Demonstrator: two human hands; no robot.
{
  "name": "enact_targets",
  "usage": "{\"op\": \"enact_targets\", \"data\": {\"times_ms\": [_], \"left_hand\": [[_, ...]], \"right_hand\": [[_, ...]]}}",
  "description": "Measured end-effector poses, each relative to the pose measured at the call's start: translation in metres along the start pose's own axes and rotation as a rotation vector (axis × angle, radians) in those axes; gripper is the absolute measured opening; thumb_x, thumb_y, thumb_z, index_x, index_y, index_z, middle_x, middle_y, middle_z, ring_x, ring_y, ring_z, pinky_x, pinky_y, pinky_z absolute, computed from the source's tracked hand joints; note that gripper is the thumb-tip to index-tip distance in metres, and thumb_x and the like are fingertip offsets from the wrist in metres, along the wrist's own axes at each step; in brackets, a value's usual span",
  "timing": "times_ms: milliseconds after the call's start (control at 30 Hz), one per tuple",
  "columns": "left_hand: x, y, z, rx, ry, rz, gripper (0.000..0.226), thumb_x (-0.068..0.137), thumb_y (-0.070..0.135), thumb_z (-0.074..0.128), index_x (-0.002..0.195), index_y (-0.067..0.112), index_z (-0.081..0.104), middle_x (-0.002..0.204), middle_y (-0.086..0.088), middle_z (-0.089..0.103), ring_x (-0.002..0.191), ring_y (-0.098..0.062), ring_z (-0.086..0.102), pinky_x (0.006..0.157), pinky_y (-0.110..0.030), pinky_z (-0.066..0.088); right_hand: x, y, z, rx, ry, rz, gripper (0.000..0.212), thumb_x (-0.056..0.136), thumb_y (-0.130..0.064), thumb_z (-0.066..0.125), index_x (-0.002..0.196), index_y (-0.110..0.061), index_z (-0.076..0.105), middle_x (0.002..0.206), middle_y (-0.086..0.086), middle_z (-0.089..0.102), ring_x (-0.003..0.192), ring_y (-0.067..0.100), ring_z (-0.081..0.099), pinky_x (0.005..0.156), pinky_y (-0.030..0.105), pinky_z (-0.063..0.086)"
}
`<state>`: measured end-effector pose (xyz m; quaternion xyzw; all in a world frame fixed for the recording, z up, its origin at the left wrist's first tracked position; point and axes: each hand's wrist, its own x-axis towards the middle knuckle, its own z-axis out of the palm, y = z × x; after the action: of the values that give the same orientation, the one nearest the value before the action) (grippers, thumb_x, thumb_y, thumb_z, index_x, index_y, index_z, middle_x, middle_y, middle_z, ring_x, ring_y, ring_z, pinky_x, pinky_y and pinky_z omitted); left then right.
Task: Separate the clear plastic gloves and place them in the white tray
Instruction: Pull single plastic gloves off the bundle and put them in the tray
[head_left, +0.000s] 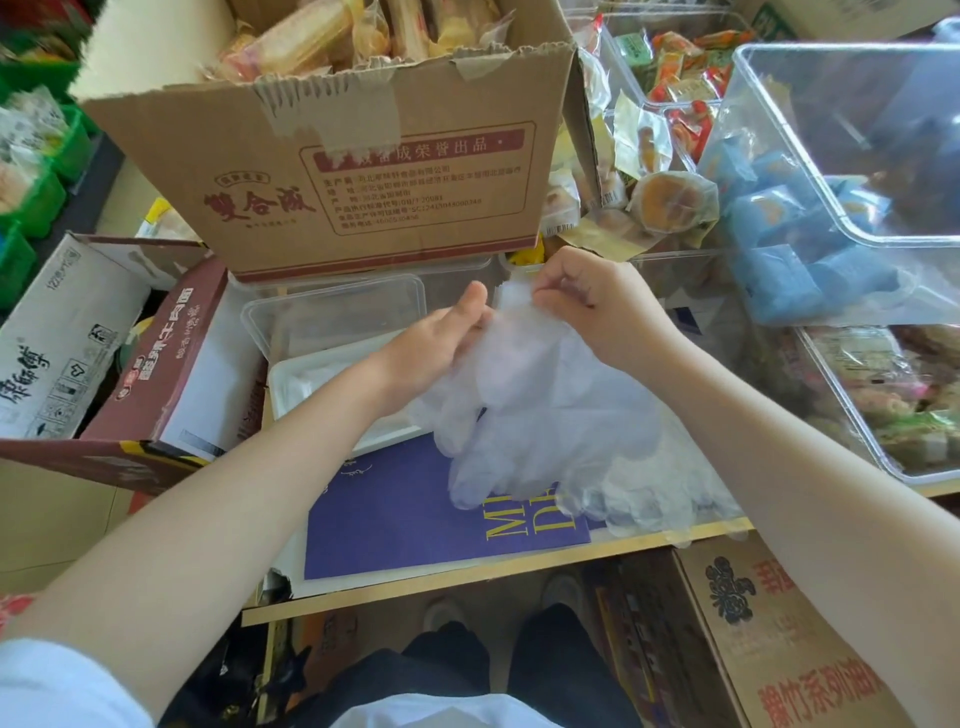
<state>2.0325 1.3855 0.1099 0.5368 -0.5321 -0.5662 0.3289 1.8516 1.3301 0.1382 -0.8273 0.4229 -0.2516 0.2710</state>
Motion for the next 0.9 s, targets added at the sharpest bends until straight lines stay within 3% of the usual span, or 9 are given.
{"op": "enact_targets", "data": {"times_ms": [167,233,367,467,567,633,733,833,900], "left_hand": [[0.005,-0.014,0.0,0.566,-0.034,-0.004,0.015,0.095,0.025,0.049,0.092,0.01,0.053,0.087,0.0,0.061,0.081,-0.018,0.056,0.078,-0.031,0.044],[0.005,-0.022,0.003,0.501,-0.045,-0.044,0.016,0.094,0.024,0.048,0.085,0.012,0.049,0.076,0.005,0.053,0.074,-0.015,0.049,0.071,-0.029,0.039],[0.005,-0.037,0.012,0.137,-0.102,-0.057,0.034,0.087,0.032,0.049,0.102,0.001,0.051,0.088,-0.003,0.056,0.08,-0.013,0.051,0.073,-0.029,0.041],[0.01,-0.055,0.025,-0.082,-0.053,-0.12,0.015,0.098,0.017,0.045,0.103,0.004,0.052,0.089,-0.002,0.059,0.077,-0.009,0.056,0.068,-0.021,0.045],[0.023,-0.084,0.041,-0.163,0.089,-0.211,0.015,0.098,0.013,0.043,0.088,0.015,0.053,0.079,0.004,0.06,0.067,-0.004,0.057,0.061,-0.017,0.044],[0.034,-0.107,0.051,-0.08,0.162,-0.272,0.018,0.098,0.014,0.043,0.083,0.019,0.05,0.075,0.005,0.058,0.066,-0.006,0.055,0.06,-0.019,0.044],[0.047,-0.143,0.061,0.137,0.211,-0.341,0.019,0.097,0.017,0.045,0.078,0.021,0.046,0.077,0.002,0.056,0.076,-0.018,0.052,0.071,-0.035,0.04],[0.053,-0.158,0.066,0.225,0.235,-0.393,0.01,0.096,0.02,0.045,0.087,0.022,0.048,0.09,-0.002,0.062,0.085,-0.022,0.057,0.078,-0.037,0.043],[0.054,-0.154,0.066,0.269,0.244,-0.377,0.005,0.096,0.02,0.045,0.098,0.02,0.049,0.097,-0.001,0.063,0.09,-0.021,0.059,0.082,-0.038,0.044]], "right_hand": [[-0.001,-0.004,0.003,-0.037,-0.032,0.01,0.021,0.09,-0.016,0.06,0.11,-0.011,0.057,0.076,0.004,0.058,0.061,0.006,0.048,0.057,0.021,0.035],[0.0,-0.002,0.002,-0.008,-0.075,0.116,0.028,0.087,-0.026,0.063,0.113,-0.016,0.058,0.079,-0.004,0.055,0.066,0.005,0.047,0.062,0.02,0.035],[-0.006,0.019,-0.019,0.13,-0.389,0.492,0.05,0.065,-0.067,0.06,0.081,-0.02,0.061,0.068,-0.005,0.048,0.061,0.013,0.044,0.058,0.026,0.032],[-0.024,0.055,-0.023,0.439,-0.466,0.683,0.039,0.07,-0.056,0.055,0.09,-0.023,0.056,0.066,-0.01,0.054,0.052,0.001,0.054,0.05,0.013,0.039],[-0.04,0.097,-0.005,0.643,-0.381,0.82,0.052,0.079,-0.071,0.024,0.089,-0.026,0.05,0.057,-0.02,0.063,0.089,0.021,0.062,0.06,0.02,0.043],[-0.053,0.118,0.014,0.719,-0.385,0.934,0.058,0.088,-0.067,0.016,0.083,-0.024,0.055,0.073,-0.014,0.069,0.081,0.013,0.062,0.067,0.017,0.046],[-0.067,0.14,0.038,0.551,-0.482,0.96,0.046,0.079,-0.067,0.045,0.095,-0.026,0.061,0.107,-0.004,0.065,0.091,0.012,0.062,0.091,0.021,0.044],[-0.067,0.148,0.05,0.602,-0.457,0.945,0.018,0.091,-0.033,0.057,0.076,-0.024,0.06,0.069,-0.008,0.063,0.063,0.008,0.059,0.057,0.014,0.049],[-0.064,0.151,0.051,0.562,-0.437,0.887,0.026,0.089,-0.017,0.063,0.069,-0.026,0.049,0.062,-0.011,0.054,0.055,0.004,0.051,0.057,0.023,0.048]]}}
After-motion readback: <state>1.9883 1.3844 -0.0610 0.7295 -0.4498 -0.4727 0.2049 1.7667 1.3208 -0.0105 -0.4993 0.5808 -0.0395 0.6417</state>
